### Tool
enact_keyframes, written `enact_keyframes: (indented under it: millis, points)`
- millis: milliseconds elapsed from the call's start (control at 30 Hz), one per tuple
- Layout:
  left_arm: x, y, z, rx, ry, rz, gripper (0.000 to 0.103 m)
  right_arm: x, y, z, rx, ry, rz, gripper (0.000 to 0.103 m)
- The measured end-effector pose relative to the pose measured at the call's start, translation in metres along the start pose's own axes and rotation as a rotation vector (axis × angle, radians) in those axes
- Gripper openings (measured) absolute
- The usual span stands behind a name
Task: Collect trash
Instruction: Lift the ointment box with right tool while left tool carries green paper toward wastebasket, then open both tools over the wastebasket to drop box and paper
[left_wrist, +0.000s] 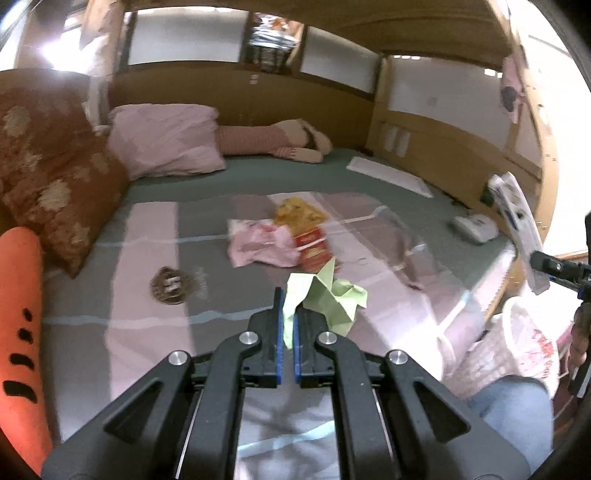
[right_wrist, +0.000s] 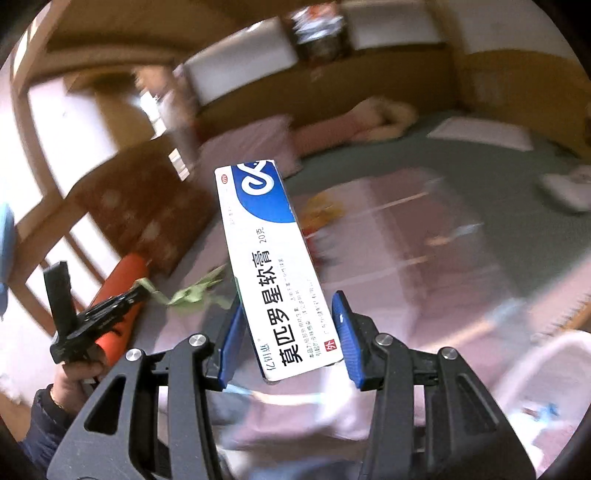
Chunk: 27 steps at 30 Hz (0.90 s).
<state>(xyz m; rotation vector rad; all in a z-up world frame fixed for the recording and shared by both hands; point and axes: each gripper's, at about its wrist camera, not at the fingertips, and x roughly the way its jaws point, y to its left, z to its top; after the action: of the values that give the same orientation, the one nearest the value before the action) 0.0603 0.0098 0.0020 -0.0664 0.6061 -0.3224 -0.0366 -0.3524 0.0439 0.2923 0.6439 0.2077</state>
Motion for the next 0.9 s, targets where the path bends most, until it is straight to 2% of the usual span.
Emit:
enact_keyframes:
  millis: [133,233,300,333,400,433,500,600,667,700,733,767,800,900]
  points:
    - [0.001,-0.041,0.009,0.031,-0.003,-0.079,0.004,-0.051,-0.066,-0.027,0.048,0.002,-0.168,0.047]
    - [0.004,-0.083,0.018,0.049,0.007,-0.178,0.004,-0.072,-0.111,-0.055,0.114,0.036,-0.258,0.047]
    - [0.007,-0.121,0.023,0.082,0.021,-0.245,0.004,-0.078,-0.130,-0.070,0.154,0.060,-0.288,0.047]
    - [0.009,-0.137,0.025,0.097,0.031,-0.273,0.004,-0.077,-0.143,-0.082,0.176,0.103,-0.303,0.048]
    - [0.015,-0.179,0.026,0.146,0.061,-0.343,0.005,-0.070,-0.153,-0.094,0.176,0.184,-0.343,0.057]
    - [0.018,-0.204,0.025,0.178,0.080,-0.383,0.004,-0.069,-0.159,-0.098,0.178,0.198,-0.395,0.057]
    - [0.023,-0.242,0.020,0.223,0.112,-0.444,0.005,-0.082,-0.165,-0.095,0.213,0.130,-0.438,0.057]
    - [0.036,-0.297,0.008,0.284,0.169,-0.515,0.005,-0.132,-0.178,-0.079,0.379,-0.128,-0.459,0.066]
    - [0.051,-0.334,-0.002,0.311,0.229,-0.552,0.005,-0.152,-0.178,-0.071,0.417,-0.216,-0.443,0.067]
    - [0.057,-0.343,-0.006,0.310,0.257,-0.555,0.009,-0.158,-0.174,-0.066,0.414,-0.243,-0.432,0.067]
    - [0.066,-0.353,-0.010,0.297,0.297,-0.547,0.032,-0.160,-0.172,-0.062,0.405,-0.253,-0.423,0.067]
    - [0.071,-0.354,-0.012,0.280,0.311,-0.534,0.073,-0.159,-0.166,-0.058,0.388,-0.257,-0.411,0.068]
    - [0.074,-0.351,-0.012,0.243,0.302,-0.501,0.085,-0.156,-0.159,-0.055,0.371,-0.255,-0.398,0.068]
    - [0.067,-0.320,-0.004,0.181,0.220,-0.460,0.090,-0.138,-0.143,-0.049,0.301,-0.220,-0.352,0.068]
